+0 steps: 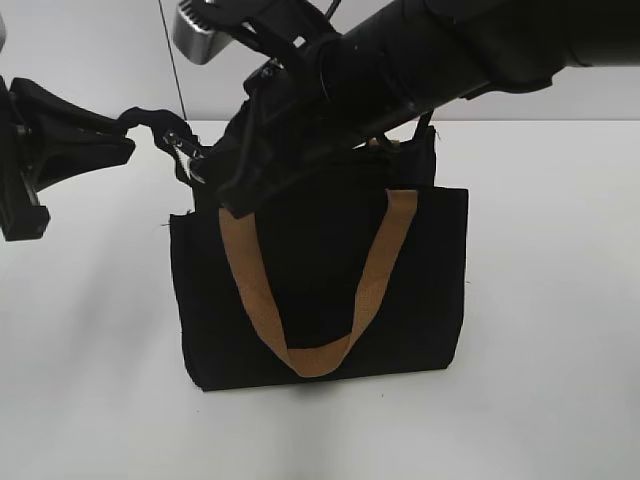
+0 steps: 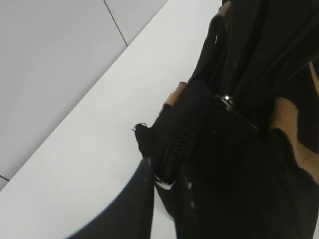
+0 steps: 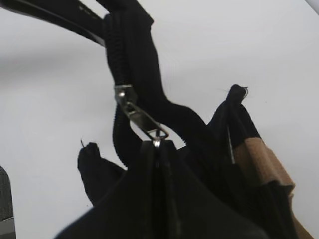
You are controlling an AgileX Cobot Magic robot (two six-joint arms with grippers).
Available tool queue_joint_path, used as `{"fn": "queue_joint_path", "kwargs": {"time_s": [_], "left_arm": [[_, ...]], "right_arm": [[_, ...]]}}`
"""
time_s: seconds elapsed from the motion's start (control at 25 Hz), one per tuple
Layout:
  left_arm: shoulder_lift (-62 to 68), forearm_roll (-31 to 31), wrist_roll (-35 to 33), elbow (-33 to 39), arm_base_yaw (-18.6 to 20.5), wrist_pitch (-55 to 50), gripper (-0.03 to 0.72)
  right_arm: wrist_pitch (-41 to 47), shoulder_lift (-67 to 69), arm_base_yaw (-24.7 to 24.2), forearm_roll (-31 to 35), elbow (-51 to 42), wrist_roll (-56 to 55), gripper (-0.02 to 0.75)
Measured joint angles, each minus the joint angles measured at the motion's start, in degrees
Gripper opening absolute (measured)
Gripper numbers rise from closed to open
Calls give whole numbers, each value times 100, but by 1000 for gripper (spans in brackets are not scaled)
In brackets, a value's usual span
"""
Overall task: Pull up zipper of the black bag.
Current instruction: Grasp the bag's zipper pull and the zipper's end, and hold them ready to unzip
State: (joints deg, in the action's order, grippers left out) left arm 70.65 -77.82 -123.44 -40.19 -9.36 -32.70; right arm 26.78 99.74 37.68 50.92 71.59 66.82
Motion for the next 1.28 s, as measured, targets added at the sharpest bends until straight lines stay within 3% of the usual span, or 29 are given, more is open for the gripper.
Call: {"fn": "queue_joint_path", "kwargs": {"time_s": [0.44, 0.84, 1.28], "left_arm": [[0, 557, 605, 0, 0, 92, 71], [0, 2523, 2209, 0, 0, 51, 68], [-5, 3495, 3056, 0, 192, 35, 65]], "right_arm": [[69, -187, -7, -174, 0, 144, -1], [364, -331, -141, -514, 0, 161, -1], [406, -331, -155, -717, 4, 111, -1]]}}
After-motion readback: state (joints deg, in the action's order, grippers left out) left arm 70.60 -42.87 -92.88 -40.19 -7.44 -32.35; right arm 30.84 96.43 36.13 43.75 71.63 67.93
